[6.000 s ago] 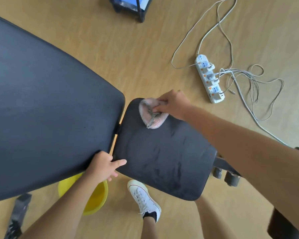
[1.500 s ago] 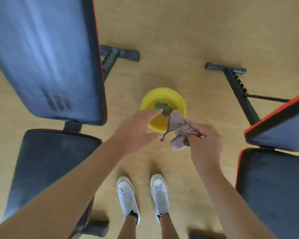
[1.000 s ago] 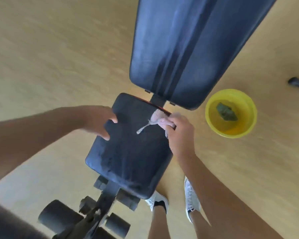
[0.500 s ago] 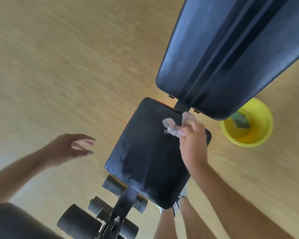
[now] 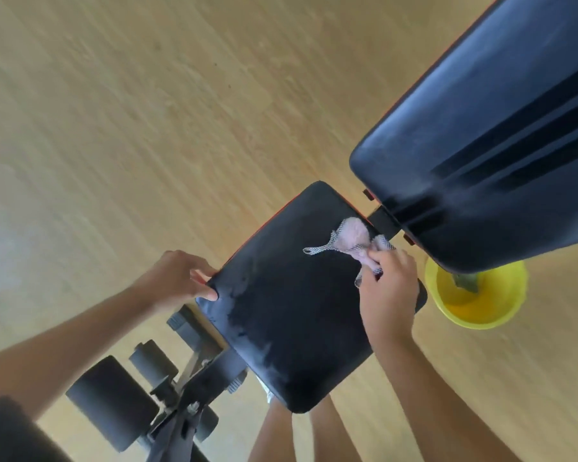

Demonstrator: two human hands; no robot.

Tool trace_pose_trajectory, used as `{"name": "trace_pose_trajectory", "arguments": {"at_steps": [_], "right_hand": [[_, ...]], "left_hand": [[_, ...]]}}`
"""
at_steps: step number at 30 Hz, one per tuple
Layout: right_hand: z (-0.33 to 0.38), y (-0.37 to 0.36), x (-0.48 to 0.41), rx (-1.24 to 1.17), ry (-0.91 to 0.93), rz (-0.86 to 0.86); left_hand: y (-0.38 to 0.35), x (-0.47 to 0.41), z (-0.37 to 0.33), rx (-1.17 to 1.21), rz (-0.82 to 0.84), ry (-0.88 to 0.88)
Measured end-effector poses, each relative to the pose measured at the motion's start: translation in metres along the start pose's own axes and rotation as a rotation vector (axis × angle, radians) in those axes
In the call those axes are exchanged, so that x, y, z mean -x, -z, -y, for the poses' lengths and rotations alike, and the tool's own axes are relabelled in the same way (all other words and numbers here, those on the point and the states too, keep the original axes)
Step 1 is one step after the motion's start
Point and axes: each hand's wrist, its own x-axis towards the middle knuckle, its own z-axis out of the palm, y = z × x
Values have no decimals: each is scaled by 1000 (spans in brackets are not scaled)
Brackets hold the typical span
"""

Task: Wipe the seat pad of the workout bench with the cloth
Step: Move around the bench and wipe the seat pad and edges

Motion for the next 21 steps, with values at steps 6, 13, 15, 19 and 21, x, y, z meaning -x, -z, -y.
{"name": "trace_pose_trajectory", "arguments": {"at_steps": [6, 13, 15, 19, 21], "right_hand": [[7, -3, 153, 36, 724, 616], [-40, 28, 41, 58, -73, 88], [-4, 7, 56, -1, -44, 143], [-7, -7, 154, -20, 617, 636], [-56, 2, 146, 12, 799, 588]], "left_hand": [[-5, -2, -2, 3, -23, 47], [-9, -3, -3, -5, -81, 63], [-9, -4, -4, -23, -87, 70], [-12, -3, -2, -17, -101, 79], [-13, -3, -2, -5, -98, 63]]}}
